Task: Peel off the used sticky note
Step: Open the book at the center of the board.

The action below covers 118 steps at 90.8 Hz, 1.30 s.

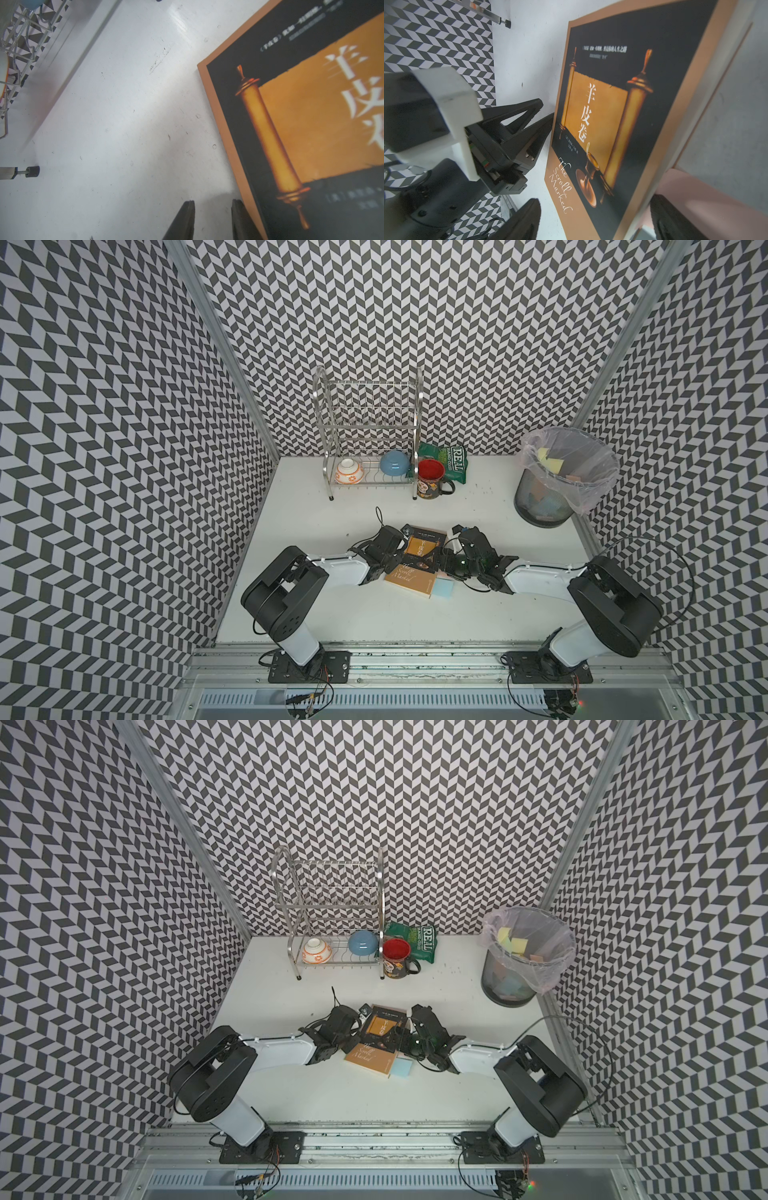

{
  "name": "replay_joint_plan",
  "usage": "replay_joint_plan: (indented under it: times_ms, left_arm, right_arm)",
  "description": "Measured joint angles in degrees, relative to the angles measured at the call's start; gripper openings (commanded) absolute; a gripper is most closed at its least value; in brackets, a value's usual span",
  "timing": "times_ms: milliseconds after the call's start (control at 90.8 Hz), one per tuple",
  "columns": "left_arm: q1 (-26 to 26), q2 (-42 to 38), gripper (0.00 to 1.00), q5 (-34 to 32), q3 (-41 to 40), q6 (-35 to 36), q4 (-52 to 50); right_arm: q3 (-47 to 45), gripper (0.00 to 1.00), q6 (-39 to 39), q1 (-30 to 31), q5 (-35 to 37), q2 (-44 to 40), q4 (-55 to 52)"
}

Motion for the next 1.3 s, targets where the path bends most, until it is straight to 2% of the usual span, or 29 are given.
replay_joint_plan:
  times_ms: [1300]
  left_arm:
    - [-0.02, 0.37, 0.34, -0.44, 0.31, 0.0, 0.0]
  right_arm:
    - [3.08, 0.85, -3.48, 1.05, 1.27, -2.49, -4.63]
